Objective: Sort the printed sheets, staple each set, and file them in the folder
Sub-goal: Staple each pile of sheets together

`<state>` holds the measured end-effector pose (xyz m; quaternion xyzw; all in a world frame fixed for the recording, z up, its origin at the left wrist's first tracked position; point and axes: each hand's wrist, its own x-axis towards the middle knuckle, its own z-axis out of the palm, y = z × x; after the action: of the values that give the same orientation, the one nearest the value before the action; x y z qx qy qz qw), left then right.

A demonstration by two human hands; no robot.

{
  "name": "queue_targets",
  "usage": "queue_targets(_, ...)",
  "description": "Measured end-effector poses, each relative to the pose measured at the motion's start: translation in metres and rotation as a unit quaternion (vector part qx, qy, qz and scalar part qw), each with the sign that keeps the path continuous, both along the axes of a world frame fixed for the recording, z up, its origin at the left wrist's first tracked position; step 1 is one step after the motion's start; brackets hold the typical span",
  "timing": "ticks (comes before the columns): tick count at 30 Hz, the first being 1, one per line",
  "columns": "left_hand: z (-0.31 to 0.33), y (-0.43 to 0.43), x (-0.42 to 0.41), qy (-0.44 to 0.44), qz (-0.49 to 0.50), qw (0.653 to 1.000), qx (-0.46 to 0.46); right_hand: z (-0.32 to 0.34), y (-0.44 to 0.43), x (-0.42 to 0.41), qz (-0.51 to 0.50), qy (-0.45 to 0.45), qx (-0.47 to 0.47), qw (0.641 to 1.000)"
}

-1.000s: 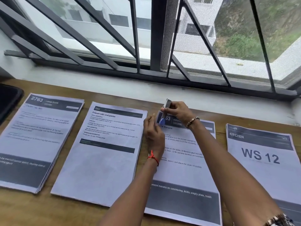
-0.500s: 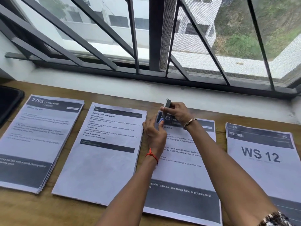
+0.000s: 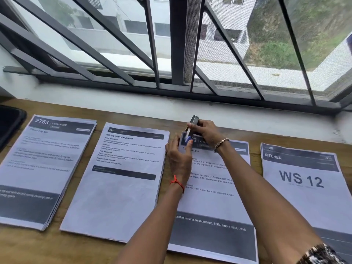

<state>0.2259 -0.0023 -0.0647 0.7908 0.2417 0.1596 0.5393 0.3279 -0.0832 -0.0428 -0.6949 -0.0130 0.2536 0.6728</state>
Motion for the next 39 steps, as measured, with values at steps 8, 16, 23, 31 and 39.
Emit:
queue_targets(8, -0.001, -0.001, 0.001, -0.007, 0.012, 1.0, -0.008, 0.007, -0.001, 0.008, -0.251, 0.052, 0.16, 0.953)
queue_targets(16, 0.004, 0.002, -0.002, 0.008, -0.018, 1.0, -0.013, 0.031, -0.023, -0.01, -0.258, 0.11, 0.206, 0.937)
queue_targets(23, 0.037, 0.017, -0.014, -0.005, -0.088, 0.996, 0.004, 0.049, -0.035, -0.031, -0.223, 0.118, 0.148, 0.956)
queue_targets(31, 0.062, 0.06, -0.06, -0.011, -0.074, 0.996, 0.056, 0.075, -0.007, -0.066, -0.158, 0.156, 0.056, 0.973)
queue_targets(39, 0.055, 0.139, -0.097, 0.044, -0.093, 0.981, 0.165, 0.088, 0.053, -0.099, -0.14, 0.133, -0.028, 0.981)
